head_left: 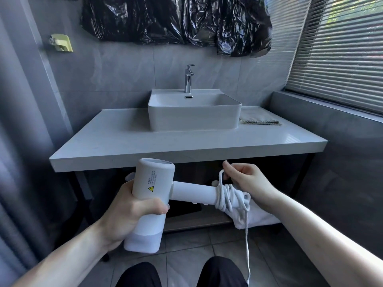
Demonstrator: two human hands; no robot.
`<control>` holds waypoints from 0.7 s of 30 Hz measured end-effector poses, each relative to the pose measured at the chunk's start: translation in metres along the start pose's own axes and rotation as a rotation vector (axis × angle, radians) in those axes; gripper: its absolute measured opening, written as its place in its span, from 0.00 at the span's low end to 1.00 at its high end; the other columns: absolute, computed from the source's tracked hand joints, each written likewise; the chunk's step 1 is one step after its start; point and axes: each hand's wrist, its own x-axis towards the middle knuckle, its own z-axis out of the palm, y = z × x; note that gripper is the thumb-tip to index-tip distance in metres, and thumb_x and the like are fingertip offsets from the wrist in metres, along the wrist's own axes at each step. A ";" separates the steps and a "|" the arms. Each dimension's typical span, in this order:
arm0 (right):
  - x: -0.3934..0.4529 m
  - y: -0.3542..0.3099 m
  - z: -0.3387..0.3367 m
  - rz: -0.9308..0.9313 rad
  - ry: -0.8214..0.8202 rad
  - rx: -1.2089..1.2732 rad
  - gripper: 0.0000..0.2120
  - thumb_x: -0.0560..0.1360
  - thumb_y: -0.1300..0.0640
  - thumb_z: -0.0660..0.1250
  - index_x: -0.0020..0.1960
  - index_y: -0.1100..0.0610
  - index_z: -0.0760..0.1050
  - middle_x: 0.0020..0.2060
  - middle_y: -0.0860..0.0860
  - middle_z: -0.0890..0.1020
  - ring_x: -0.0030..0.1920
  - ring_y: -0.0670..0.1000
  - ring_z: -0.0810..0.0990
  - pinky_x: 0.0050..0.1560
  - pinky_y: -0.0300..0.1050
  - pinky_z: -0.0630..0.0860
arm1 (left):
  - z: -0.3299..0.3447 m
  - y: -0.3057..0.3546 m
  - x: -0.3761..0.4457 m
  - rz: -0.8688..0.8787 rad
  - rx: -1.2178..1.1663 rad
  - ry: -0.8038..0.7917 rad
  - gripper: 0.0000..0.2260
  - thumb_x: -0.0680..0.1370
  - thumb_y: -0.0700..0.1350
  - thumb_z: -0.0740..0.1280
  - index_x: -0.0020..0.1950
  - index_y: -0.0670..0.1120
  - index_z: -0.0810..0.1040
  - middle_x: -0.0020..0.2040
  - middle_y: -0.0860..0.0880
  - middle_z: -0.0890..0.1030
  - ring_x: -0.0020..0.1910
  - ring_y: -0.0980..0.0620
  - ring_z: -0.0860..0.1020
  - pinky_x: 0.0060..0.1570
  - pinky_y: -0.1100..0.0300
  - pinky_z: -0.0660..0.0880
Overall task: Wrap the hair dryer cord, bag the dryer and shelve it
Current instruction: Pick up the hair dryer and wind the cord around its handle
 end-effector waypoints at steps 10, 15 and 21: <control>-0.011 0.036 0.041 0.167 -0.072 0.192 0.19 0.88 0.59 0.59 0.40 0.59 0.77 0.23 0.45 0.63 0.21 0.42 0.58 0.23 0.34 0.55 | -0.003 -0.010 0.006 -0.221 -0.304 0.028 0.27 0.54 0.48 0.77 0.52 0.39 0.84 0.43 0.39 0.83 0.35 0.44 0.81 0.35 0.53 0.79; -0.024 0.047 0.052 0.060 -0.094 0.036 0.24 0.89 0.47 0.57 0.40 0.56 0.81 0.26 0.45 0.67 0.24 0.42 0.61 0.24 0.33 0.58 | -0.006 -0.010 0.012 -0.197 -0.348 0.146 0.26 0.55 0.48 0.77 0.50 0.40 0.84 0.42 0.40 0.84 0.35 0.44 0.81 0.37 0.51 0.79; -0.050 0.037 0.054 -0.013 -0.155 -0.183 0.21 0.88 0.46 0.57 0.46 0.54 0.82 0.30 0.49 0.68 0.30 0.47 0.62 0.30 0.40 0.61 | -0.010 -0.014 0.017 -0.208 -0.350 0.226 0.26 0.53 0.49 0.77 0.50 0.42 0.85 0.41 0.42 0.84 0.35 0.44 0.82 0.35 0.52 0.80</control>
